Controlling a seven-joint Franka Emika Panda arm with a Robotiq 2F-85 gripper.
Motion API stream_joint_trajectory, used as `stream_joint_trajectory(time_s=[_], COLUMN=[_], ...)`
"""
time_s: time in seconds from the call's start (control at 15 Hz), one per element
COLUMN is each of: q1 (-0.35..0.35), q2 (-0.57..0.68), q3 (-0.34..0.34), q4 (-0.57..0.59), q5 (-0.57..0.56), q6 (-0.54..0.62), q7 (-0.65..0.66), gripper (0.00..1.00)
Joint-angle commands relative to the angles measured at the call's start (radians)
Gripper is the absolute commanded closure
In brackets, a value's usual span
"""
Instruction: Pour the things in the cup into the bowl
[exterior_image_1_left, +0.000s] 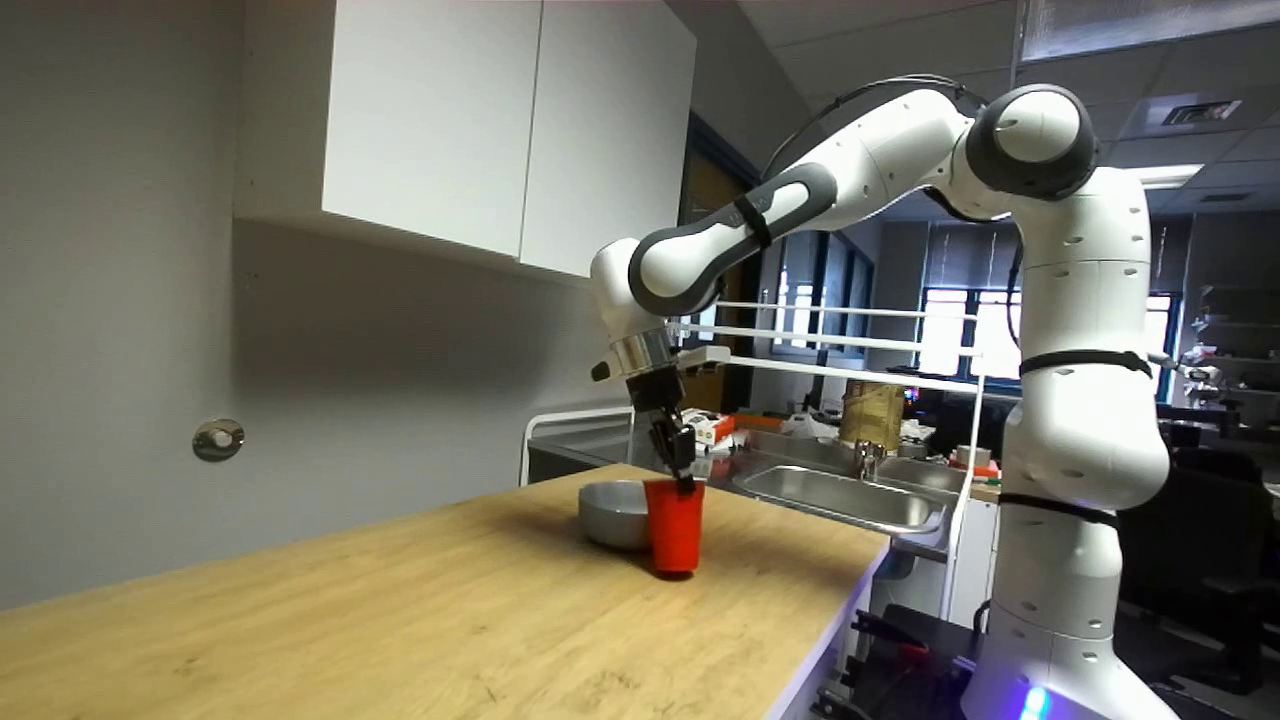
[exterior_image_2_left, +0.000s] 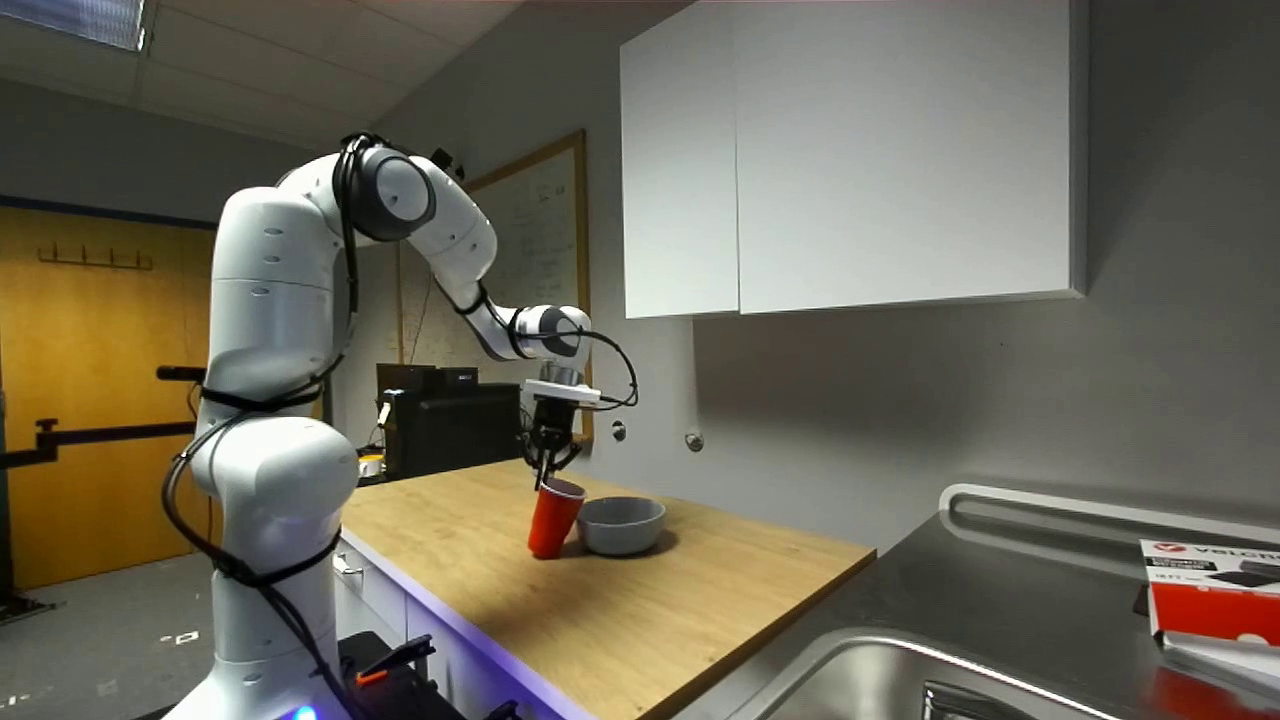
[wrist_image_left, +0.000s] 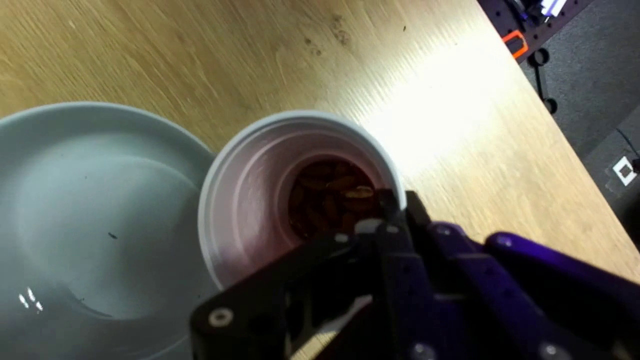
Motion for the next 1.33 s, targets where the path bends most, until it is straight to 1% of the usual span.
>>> stream_joint_trajectory(time_s=[0.0, 0.2, 0.4, 0.67, 0.73, 0.87, 1.0, 1.07, 1.27], q1=[-0.026, -0.033, -0.025, -0.019, -0.02, -0.029, -0.054, -0.05, -0.064], q2=[-0.039, -0.072, -0.109, -0.159, -0.157, -0.171, -0.152, -0.15, -0.085], q3=[-0.023, -0.029, -0.032, -0.044, -0.05, -0.071, -0.115, -0.118, -0.143], q4=[-0.014, -0.001, 0.018, 0.044, 0.034, 0.046, 0.088, 0.115, 0.203], q5=[0.03, 0.074, 0.132, 0.156, 0.161, 0.173, 0.169, 0.178, 0.208], q6=[0.005, -0.017, -0.057, -0.094, -0.064, -0.045, -0.025, -0.022, -0.005], q7=[-0.104, -0.186, -0.253, -0.324, -0.351, -0.432, -0.545, -0.57, -0.674], gripper=[0.97, 0.97, 0.97, 0.97, 0.97, 0.97, 0.97, 0.97, 0.97])
